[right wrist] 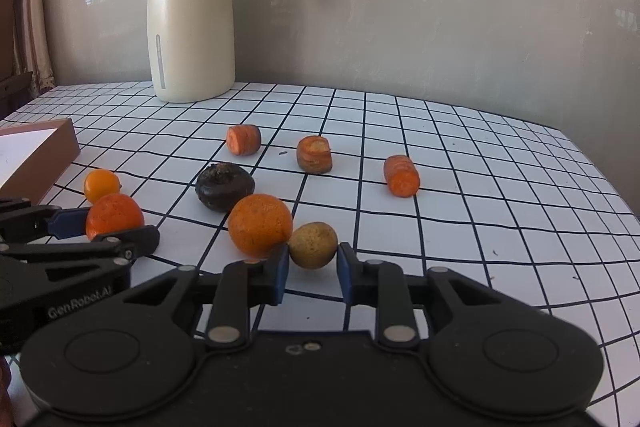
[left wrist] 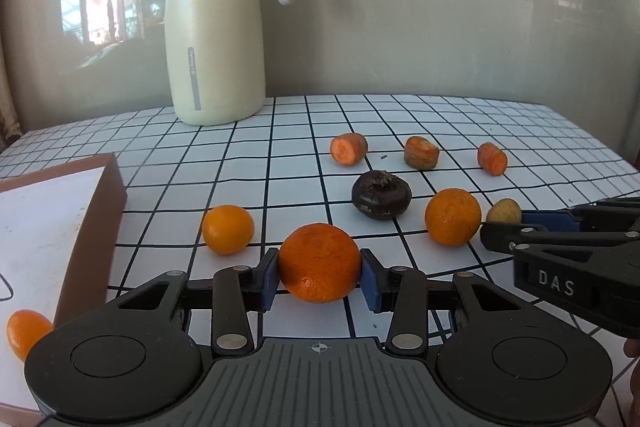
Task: Organize fruits
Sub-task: 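Grasp a large orange with the left gripper while the right gripper grasps the brown potato, then carry the orange and potato over the tray and open both grippers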
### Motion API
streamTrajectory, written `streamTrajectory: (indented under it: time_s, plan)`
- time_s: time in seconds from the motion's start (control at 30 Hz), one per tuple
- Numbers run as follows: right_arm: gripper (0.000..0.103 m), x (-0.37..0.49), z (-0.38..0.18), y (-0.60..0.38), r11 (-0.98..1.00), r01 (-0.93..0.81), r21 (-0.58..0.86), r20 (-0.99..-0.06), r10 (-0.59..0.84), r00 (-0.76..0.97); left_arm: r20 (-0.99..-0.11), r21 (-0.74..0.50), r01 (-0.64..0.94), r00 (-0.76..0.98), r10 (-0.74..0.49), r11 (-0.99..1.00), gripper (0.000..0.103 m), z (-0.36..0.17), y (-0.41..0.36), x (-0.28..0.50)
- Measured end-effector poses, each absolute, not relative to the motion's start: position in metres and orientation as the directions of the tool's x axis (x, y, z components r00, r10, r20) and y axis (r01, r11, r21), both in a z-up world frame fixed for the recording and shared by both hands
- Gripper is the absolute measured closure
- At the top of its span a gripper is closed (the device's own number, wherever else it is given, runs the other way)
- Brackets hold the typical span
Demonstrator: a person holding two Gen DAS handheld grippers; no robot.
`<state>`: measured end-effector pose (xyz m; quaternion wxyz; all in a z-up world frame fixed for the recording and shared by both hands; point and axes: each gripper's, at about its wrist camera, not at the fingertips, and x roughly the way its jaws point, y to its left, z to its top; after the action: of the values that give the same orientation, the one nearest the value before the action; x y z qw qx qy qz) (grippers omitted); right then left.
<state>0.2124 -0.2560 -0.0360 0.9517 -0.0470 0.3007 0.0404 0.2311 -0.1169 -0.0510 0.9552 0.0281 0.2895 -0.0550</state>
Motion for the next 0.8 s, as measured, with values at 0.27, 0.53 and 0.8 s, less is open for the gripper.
streamTrajectory:
  time_s: [0.27,0.53,0.8]
  plan:
    - [0.086,0.197,-0.027,-0.251,0.989,-0.112,-0.093,-0.545,0.043,0.837,-0.539,0.029,0.123,0.838,-0.088,0.992,0.061,-0.044,-0.107,0.215]
    - [0.086,0.173,-0.007,-0.245,0.987,-0.122,-0.100,-0.487,0.058,0.872,-0.497,0.042,0.117,0.864,-0.081,0.992,0.061,-0.025,-0.096,0.186]
    - [0.086,0.151,0.012,-0.233,0.985,-0.145,-0.096,-0.433,0.090,0.897,-0.442,0.090,0.094,0.896,-0.045,0.991,0.061,-0.006,-0.083,0.151]
